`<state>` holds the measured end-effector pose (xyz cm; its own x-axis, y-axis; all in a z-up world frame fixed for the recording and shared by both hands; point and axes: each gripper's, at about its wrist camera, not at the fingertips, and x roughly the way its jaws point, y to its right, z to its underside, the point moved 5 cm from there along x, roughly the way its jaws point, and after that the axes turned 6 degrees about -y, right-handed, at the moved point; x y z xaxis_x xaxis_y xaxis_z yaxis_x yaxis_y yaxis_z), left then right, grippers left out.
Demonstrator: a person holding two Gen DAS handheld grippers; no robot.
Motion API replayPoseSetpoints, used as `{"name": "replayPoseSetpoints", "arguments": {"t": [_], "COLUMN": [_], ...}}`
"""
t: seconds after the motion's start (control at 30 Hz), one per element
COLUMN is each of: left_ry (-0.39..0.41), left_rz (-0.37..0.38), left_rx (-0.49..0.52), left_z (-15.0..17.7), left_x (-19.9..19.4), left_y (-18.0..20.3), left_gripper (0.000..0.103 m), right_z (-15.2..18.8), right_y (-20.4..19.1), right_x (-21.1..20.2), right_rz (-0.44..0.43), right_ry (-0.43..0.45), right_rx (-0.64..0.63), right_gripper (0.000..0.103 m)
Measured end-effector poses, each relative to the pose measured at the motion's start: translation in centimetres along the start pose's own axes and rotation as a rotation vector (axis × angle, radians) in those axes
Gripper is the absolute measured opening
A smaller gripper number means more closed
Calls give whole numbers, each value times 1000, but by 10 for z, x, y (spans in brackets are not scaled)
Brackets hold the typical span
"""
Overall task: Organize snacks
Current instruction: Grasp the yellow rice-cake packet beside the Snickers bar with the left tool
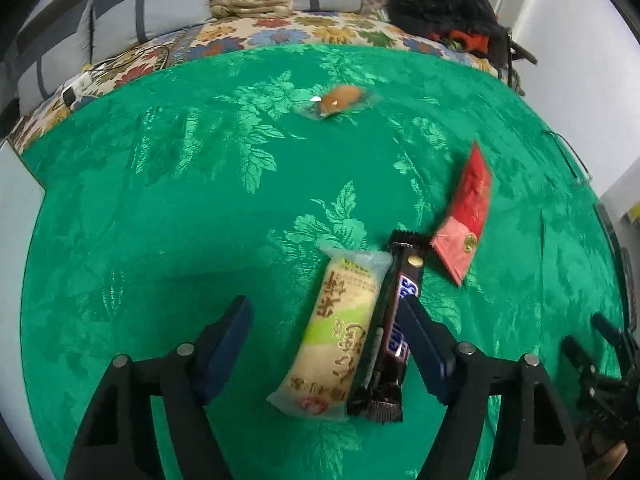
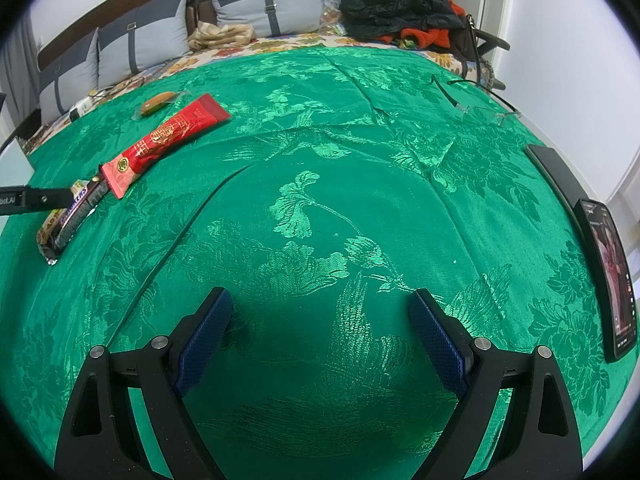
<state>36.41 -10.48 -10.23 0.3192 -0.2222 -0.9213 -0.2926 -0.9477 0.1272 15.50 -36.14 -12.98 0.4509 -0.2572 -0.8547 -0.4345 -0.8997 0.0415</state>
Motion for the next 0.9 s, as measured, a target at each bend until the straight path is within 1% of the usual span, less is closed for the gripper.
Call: {"name": "replayPoseSetpoints", "arguments": {"t": [0.07,0.13,0.17,0.27,0.3,0.33,0.4,0.43,0.47,0.5,0.53,0.63,0.73,0.8,0.9], "left_ry": [5,-13,-5,-26,-34,-38,-39,-34,-17,-5,8,10,28,40,59], "left_rz": [16,11,10,-13,-38,-55,-63,-68,-81,-90,-104,-84,-112,-133,-143], "left_rx": [-38,-73,-64,32,82,109,131,133,124,107,76,-25,-90,-155,-228], "left_z": [-1,2,2,8,10,11,10,11,12,12,13,19,35,54,79], "left_x": [2,6,6,9,11,12,14,13,12,10,6,-2,-13,-25,-39], "left_y": [-7,-14,-15,-5,1,5,7,7,4,0,-8,-36,-65,-92,-122], "left_gripper": [75,71,70,69,69,69,69,67,63,50,30,29,29,29,29], "right_z": [0,0,0,0,0,0,0,0,0,0,0,0,0,0,0], "right_y": [0,0,0,0,0,0,0,0,0,0,0,0,0,0,0], "right_x": [0,0,0,0,0,0,0,0,0,0,0,0,0,0,0], "right_rz": [0,0,0,0,1,0,0,0,0,0,0,0,0,0,0], "right_ry": [0,0,0,0,0,0,0,0,0,0,0,0,0,0,0], "right_rx": [0,0,0,0,0,0,0,0,0,0,0,0,0,0,0], "right_gripper": [93,93,93,93,93,93,93,93,93,93,93,93,93,93,93]}}
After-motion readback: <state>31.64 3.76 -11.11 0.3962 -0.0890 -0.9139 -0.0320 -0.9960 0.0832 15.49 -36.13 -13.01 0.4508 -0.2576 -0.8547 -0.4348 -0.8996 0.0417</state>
